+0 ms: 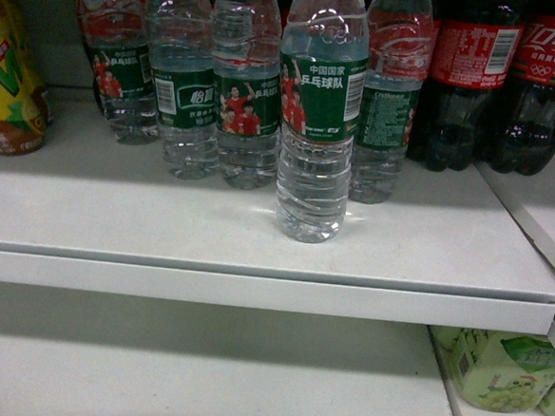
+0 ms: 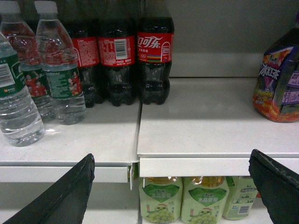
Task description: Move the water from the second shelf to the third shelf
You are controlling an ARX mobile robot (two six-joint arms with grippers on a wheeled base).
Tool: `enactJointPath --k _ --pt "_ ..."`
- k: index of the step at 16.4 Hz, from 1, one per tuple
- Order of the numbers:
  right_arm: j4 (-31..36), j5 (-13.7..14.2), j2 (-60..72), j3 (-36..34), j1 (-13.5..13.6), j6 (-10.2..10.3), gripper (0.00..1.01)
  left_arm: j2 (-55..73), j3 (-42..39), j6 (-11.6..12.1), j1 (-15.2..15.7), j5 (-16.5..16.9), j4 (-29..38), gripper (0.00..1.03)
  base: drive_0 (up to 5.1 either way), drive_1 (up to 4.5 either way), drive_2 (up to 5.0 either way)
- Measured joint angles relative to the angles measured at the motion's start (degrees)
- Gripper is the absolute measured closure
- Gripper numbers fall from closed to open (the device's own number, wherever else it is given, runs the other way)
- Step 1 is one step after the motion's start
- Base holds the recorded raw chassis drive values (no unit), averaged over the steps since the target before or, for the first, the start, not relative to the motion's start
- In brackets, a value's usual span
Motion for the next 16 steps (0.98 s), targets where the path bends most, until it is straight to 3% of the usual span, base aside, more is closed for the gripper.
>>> enactJointPath --k 4,5,6,7,10,11,12,13,14,15,16 --pt "0.00 0.00 0.00 0.00 0.00 0.00 0.03 0.00 0.00 0.00 0.00 0.00 0.00 0.05 0.0 0.00 0.0" --pt "-4.48 0.74 1.49 1.20 -0.50 2.03 0.03 0.00 0.00 0.00 0.00 0.00 -0.02 0.05 0.0 0.00 0.0" --pt "6.82 -8.72 18.23 9.49 -13.66 5.62 0.03 0.00 0.00 0.00 0.00 -0.02 0.00 0.05 0.0 0.00 0.0" --pt "11.56 -10.64 25.05 14.78 -15.41 5.64 0.03 0.00 0.00 0.00 0.00 0.00 0.00 0.05 0.0 0.00 0.0" --pt "14.36 -10.82 31.28 18.69 -13.11 5.60 0.03 0.00 0.00 0.02 0.00 0.00 0.00 0.05 0.0 0.00 0.0" --pt "17.84 -9.07 34.93 18.91 -8.24 5.55 0.03 0.00 0.00 0.00 0.00 0.00 0.00 0.05 0.0 0.00 0.0" --pt "22.77 -6.58 40.30 18.40 -1.03 5.53 0.03 0.00 0.00 0.02 0.00 0.00 0.00 0.05 0.0 0.00 0.0" --pt "24.83 -4.85 42.71 17.88 2.43 5.31 0.03 0.00 0.00 0.00 0.00 0.00 0.00 0.05 0.0 0.00 0.0" --pt "28.63 -2.40 46.90 17.22 7.98 5.22 0.03 0.00 0.00 0.00 0.00 0.00 0.00 0.05 0.0 0.00 0.0" --pt "34.60 0.26 53.46 17.20 15.06 4.83 0.03 0.00 0.00 0.00 0.00 0.00 0.00 0.05 0.0 0.00 0.0" --pt "37.11 0.76 56.89 17.44 18.01 4.83 0.03 0.00 0.00 0.00 0.00 0.00 0.00 0.05 0.0 0.00 0.0"
